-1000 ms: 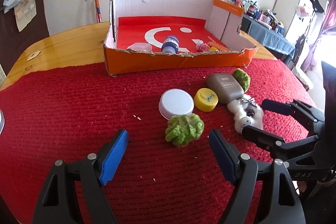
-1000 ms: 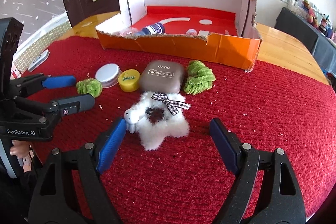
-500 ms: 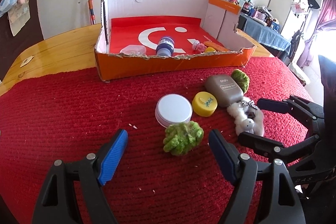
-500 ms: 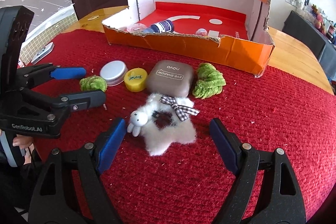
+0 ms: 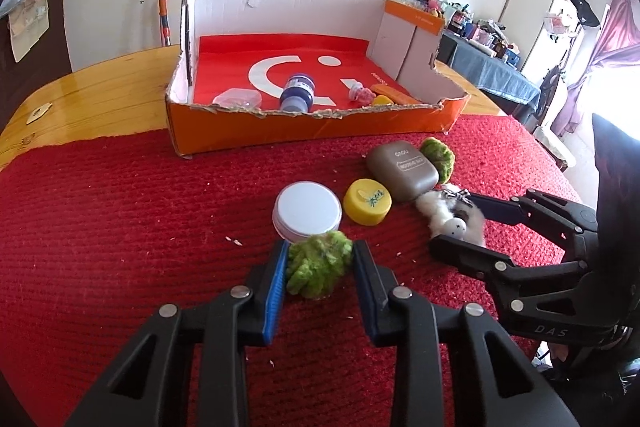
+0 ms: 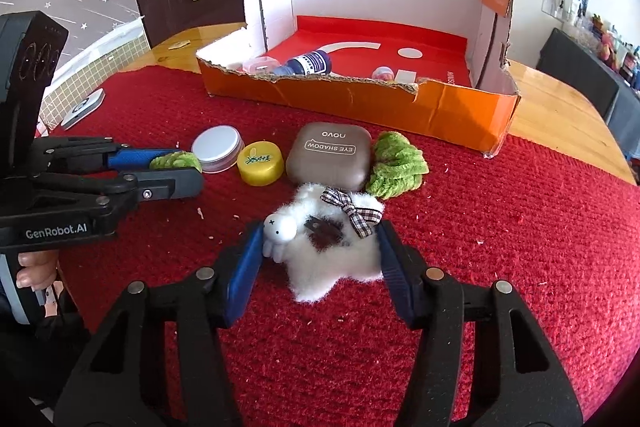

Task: Organize objects
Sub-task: 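Grasp the green fuzzy ball with the left tool while the right tool grasps the white fluffy plush, then carry the green ball and white plush over the box and lower them onto the red sheet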

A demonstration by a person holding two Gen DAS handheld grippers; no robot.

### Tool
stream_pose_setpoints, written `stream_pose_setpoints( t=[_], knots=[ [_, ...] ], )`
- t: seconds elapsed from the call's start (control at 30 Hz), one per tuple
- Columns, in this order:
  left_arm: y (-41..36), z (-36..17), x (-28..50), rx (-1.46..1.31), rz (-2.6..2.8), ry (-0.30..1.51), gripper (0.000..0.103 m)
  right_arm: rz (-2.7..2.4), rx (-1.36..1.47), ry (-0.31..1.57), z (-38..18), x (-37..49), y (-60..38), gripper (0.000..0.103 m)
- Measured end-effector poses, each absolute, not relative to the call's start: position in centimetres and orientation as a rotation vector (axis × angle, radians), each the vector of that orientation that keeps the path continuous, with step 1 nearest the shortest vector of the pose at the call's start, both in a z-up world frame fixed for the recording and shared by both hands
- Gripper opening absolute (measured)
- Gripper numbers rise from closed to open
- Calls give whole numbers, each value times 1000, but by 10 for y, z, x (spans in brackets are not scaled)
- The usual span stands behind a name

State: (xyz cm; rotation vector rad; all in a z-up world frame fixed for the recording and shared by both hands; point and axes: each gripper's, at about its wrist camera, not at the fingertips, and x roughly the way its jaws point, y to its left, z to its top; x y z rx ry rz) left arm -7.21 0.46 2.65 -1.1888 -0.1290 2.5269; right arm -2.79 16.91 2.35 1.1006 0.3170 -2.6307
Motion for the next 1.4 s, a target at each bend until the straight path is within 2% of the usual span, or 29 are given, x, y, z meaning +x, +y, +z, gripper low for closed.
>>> stream_pose_setpoints(
  t=[0.97,1.4],
  knots=[
    [2,50,-63,-1112,2572,-127,33,-2658,1027,290,46,-19,174,55],
    [3,97,-114,-1014,2646,16,33,-2724,901,347,109,-68,180,55]
  ],
)
